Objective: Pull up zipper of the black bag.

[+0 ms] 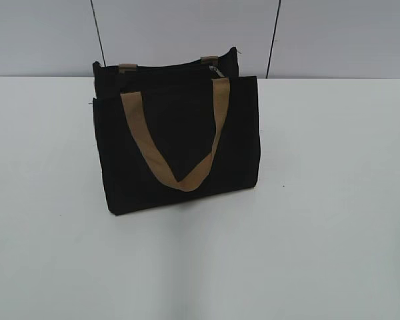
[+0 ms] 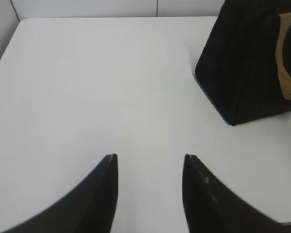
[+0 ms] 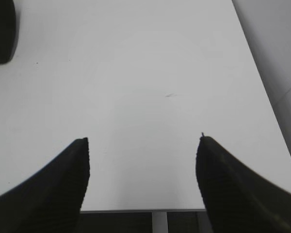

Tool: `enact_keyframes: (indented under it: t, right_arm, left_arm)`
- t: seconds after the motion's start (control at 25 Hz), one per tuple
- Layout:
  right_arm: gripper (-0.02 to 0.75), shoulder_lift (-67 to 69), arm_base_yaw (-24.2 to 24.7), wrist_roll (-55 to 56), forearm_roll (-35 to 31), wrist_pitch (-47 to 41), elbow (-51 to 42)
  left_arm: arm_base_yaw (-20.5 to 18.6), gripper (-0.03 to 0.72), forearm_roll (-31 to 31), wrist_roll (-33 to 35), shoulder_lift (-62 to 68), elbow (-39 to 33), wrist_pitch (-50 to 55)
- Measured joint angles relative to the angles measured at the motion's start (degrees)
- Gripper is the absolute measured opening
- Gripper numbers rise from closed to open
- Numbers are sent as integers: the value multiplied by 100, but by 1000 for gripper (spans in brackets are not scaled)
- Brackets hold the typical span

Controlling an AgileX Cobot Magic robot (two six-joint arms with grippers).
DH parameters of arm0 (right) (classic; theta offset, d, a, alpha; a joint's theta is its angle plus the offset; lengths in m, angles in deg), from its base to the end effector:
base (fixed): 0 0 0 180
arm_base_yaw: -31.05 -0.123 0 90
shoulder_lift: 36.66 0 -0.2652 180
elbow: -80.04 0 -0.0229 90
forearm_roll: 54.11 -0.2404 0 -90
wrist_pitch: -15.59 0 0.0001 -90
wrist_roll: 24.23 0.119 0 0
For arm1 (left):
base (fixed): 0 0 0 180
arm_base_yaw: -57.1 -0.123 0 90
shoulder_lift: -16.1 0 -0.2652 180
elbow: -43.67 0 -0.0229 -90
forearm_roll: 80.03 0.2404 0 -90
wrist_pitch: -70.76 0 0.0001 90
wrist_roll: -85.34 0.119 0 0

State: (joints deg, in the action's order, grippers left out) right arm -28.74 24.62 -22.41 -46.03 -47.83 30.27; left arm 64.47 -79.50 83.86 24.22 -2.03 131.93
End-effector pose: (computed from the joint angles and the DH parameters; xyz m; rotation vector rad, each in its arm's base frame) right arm 0.0310 -0.0116 0.2467 -0.0762 2.1048 -0.0846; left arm 0.0257 -0.0024 0.2705 0.1025 2.0054 -0.0878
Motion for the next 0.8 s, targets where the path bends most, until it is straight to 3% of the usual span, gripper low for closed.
enact_keyframes:
  t: [0.28,0.8]
  right_arm:
    - [521,0,481,0,-12,0,0]
    - [521,0,494,0,-12,0,0]
  left_arm:
    - [-253,292,0,0,0,0,0]
    - [-253,244,0,0,0,0,0]
